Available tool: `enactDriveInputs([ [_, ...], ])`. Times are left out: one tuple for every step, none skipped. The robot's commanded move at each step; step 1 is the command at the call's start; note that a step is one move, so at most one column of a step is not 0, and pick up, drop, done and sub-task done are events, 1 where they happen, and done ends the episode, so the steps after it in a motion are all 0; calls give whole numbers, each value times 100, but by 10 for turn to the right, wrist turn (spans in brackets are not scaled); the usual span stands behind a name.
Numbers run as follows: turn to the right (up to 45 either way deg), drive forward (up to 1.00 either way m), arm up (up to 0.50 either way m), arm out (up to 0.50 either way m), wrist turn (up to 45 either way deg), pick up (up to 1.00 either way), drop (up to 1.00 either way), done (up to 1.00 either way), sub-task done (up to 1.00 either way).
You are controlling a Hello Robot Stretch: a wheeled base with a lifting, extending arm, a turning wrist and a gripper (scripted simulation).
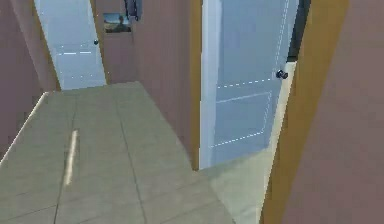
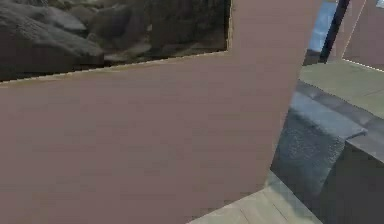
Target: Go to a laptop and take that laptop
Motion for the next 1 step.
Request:
enactDriveInputs([
  [0,75,0,0,0,0,0,0,0],
])
